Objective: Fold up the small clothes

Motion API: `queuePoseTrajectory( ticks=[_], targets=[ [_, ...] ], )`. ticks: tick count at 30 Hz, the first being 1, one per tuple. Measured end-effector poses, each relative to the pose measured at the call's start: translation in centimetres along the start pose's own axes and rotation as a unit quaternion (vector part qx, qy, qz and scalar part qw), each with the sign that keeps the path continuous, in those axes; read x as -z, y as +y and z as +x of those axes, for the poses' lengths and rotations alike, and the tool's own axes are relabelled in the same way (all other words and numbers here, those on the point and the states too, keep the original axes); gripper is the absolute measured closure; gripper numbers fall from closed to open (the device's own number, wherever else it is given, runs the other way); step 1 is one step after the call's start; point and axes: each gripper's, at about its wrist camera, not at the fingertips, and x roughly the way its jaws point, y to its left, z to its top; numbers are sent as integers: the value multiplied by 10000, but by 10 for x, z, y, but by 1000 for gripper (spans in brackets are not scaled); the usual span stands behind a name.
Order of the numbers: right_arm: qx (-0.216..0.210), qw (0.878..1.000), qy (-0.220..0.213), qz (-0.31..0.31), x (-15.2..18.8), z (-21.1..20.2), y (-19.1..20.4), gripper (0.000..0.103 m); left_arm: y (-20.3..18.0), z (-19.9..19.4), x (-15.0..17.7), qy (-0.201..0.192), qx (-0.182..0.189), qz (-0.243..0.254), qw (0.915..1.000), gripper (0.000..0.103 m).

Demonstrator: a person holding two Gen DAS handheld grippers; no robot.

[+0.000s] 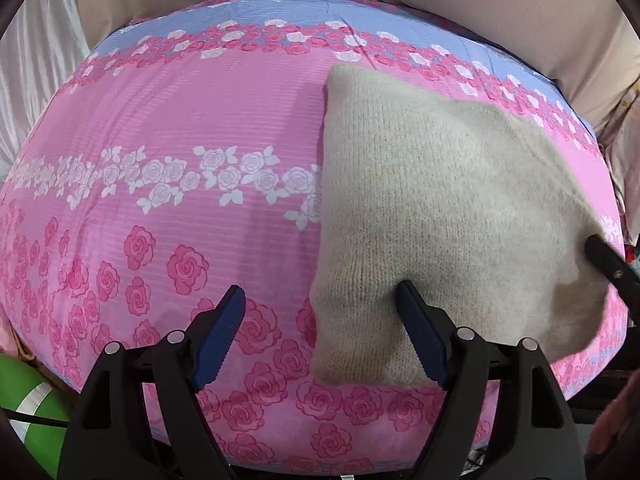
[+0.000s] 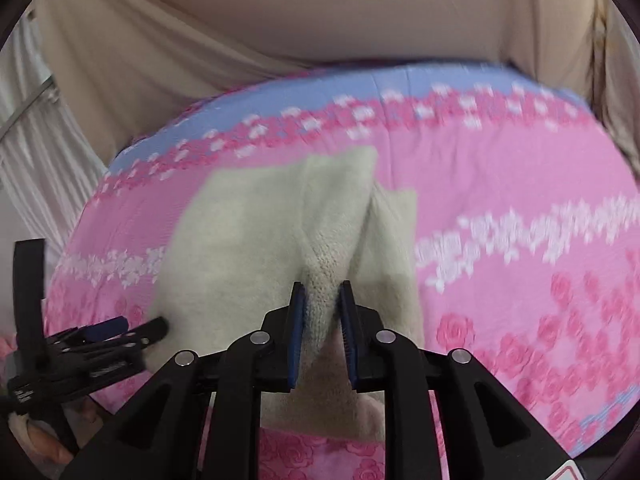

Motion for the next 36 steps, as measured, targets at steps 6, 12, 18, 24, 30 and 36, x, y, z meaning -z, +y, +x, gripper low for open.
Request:
queuePoseTrajectory(
  ticks=[6,12,18,24,30,36],
  targets=[
    [377,9973,638,-5,19,45,-18,83,-2,0,-1,18,-42,55,10000,25],
    [-243,9986,189,427,7,3,-19,83,-6,-2,0,-63,-181,139,9997,25],
    [25,9977,645,188,26,50,-12,90,-8,0,0,-43,-200,207,9996,24],
    [47,9990,230,376,15,3,-20,80,-8,-3,1,-65,-262,205,9994,25],
    [231,9966,233,750,31,-15,-48,53,-1,-12,-2,-2,-61,28,10000,25],
    [-216,9841,380,1723,58,-12,-82,38,19,-15,-8,190,1190,-773,9897,16]
  ],
)
